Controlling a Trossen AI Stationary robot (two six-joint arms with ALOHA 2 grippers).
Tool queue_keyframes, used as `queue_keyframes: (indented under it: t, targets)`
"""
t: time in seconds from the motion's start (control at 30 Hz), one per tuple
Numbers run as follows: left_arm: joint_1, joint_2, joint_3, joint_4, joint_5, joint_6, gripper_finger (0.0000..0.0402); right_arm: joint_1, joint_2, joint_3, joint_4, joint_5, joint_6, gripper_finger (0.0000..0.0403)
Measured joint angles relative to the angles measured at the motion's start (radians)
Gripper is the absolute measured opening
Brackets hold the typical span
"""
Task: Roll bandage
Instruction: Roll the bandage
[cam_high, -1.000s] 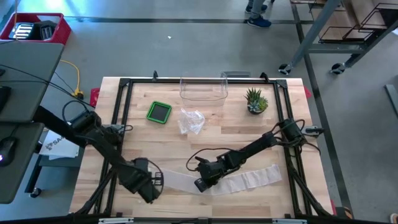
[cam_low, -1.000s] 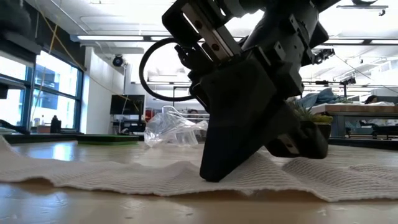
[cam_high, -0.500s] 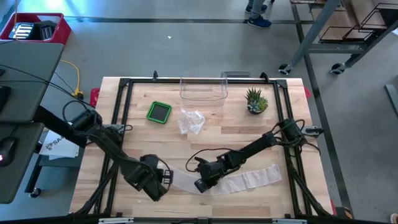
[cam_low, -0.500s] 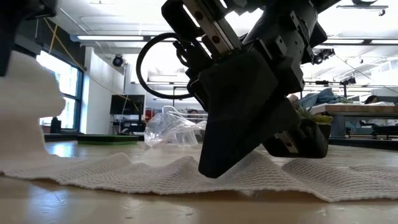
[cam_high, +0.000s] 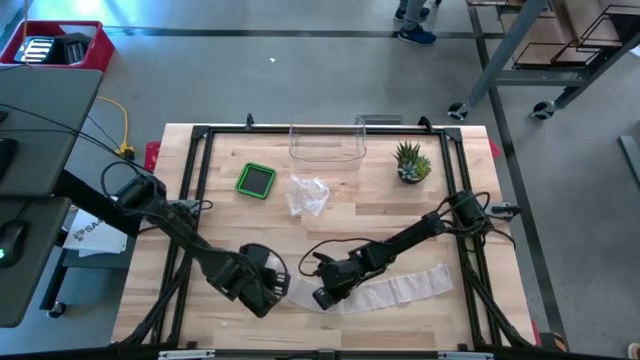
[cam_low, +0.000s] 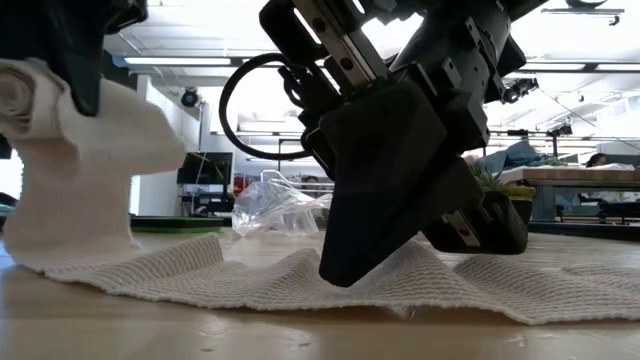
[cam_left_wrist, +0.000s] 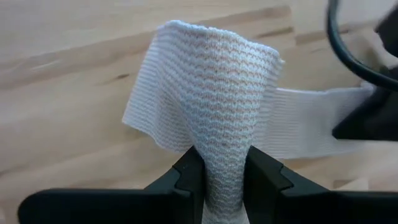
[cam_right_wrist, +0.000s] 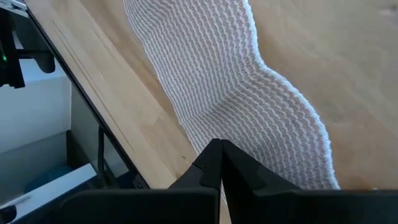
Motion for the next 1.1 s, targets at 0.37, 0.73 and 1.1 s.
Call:
queue_keyframes:
  t: [0.37,0.73,1.1]
  targets:
    - [0.047,0.000,0.000,0.039,0.017,0.146,0.0075,0.000,0.000,0.000,0.001,-0.001,0.000,0.0000]
    - [0.068,0.000,0.000,0.072,0.028,0.272,0.0153,0.000,0.000,0.000,0.001,-0.014,0.000,0.0000]
    - [0.107,0.000,0.000,0.048,0.115,0.393,0.0189,-0.011,-0.013,0.002,-0.010,-0.055,-0.061,0.0000]
